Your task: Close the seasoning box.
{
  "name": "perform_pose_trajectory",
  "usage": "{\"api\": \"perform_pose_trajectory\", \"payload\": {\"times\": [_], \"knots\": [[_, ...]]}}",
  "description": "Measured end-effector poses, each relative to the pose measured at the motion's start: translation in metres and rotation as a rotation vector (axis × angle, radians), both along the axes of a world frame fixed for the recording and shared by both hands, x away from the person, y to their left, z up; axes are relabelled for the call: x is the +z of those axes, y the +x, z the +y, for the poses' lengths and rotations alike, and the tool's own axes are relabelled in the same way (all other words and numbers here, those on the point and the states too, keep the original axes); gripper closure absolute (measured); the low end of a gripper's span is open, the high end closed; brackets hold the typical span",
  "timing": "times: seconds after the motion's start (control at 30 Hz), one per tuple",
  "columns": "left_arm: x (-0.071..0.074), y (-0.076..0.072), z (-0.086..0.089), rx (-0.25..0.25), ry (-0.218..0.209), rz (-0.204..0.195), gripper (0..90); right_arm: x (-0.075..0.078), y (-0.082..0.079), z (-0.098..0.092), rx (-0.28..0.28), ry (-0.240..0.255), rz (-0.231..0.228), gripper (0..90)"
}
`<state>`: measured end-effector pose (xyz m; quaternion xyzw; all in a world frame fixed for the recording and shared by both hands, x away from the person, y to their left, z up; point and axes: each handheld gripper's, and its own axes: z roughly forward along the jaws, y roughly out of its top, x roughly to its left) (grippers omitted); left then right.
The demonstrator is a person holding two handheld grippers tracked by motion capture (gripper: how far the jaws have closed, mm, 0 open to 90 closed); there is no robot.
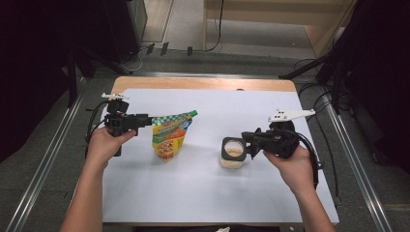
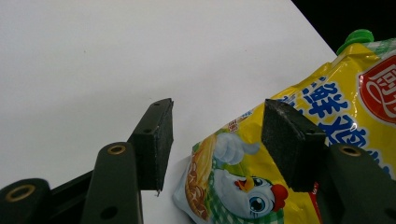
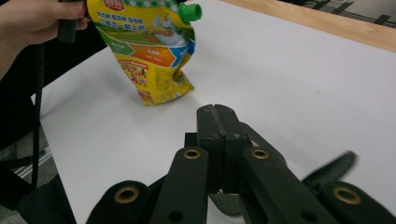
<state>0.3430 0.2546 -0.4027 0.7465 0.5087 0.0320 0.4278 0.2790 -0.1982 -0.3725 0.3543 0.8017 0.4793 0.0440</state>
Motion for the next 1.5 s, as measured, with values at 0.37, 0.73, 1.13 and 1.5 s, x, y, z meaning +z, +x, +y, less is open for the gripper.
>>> {"api": "perform_pose_trajectory", "payload": {"times": [0.37,0.73,1.13,1.5], "knots": [[-0.005,0.002,-0.006,-0.019,0.024,0.009,43.5,0.008,0.002,-0.039,-0.087,0.031,-0.013,90.0],[-0.006,0.003,-0.006,-0.010,0.019,0.011,43.1,-0.010,0.011,-0.056,-0.155,0.025,0.027,90.0],[-0.007,0.003,-0.005,-0.009,0.021,0.015,42.6,-0.040,0.022,-0.052,-0.180,0.025,0.079,90.0],[-0.005,0.003,-0.001,0.001,0.013,0.011,42.3,-0.049,0.022,-0.041,-0.161,0.006,0.098,90.0]]}}
